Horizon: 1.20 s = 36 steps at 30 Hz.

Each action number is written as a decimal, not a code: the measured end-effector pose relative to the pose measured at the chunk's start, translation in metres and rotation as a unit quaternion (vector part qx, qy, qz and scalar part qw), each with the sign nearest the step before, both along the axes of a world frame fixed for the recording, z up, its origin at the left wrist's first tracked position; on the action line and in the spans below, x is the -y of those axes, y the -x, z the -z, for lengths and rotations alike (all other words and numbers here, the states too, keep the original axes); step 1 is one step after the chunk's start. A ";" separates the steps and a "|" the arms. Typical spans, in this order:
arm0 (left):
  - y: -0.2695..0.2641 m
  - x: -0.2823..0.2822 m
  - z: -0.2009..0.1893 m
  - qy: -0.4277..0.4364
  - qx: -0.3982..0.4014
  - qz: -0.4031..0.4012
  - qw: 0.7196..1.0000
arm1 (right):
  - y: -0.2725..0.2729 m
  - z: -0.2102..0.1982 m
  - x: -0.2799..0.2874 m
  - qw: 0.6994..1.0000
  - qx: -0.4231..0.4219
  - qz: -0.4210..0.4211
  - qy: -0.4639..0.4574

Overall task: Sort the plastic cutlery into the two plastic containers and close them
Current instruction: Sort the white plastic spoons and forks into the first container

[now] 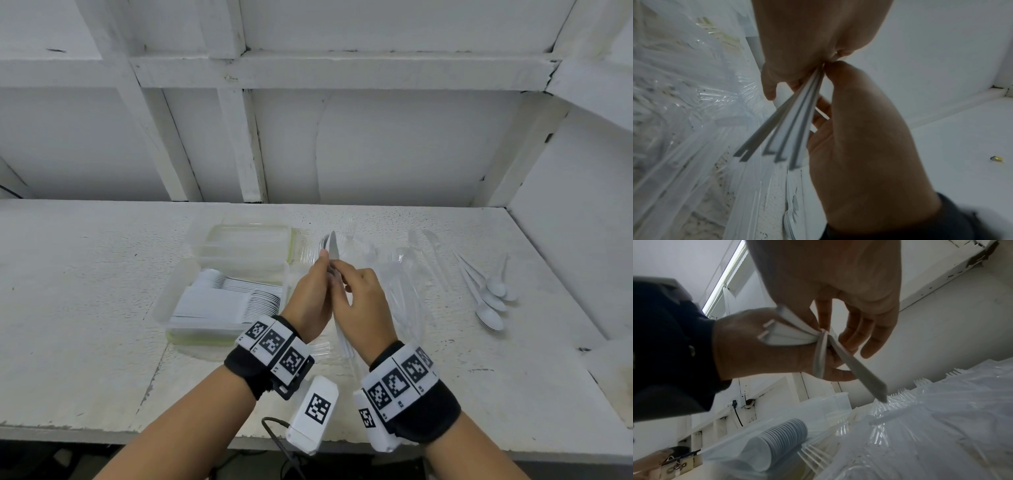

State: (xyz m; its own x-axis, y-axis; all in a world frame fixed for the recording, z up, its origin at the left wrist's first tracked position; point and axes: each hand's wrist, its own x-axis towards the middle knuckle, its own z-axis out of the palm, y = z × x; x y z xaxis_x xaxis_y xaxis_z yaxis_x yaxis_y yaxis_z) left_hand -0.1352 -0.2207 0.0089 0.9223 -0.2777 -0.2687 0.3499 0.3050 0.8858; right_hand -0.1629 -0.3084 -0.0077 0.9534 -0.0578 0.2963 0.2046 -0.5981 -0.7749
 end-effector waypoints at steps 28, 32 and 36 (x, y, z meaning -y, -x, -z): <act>-0.015 -0.012 0.003 -0.019 0.021 -0.074 0.997 | 0.005 -0.012 0.007 0.950 -0.227 -0.135 -0.164; -0.013 -0.018 -0.001 -0.048 0.021 -0.011 0.999 | 0.003 -0.018 0.007 0.960 -0.195 -0.128 -0.157; -0.008 -0.024 0.003 -0.075 0.015 0.007 0.997 | -0.008 -0.018 0.007 0.970 -0.170 -0.091 -0.145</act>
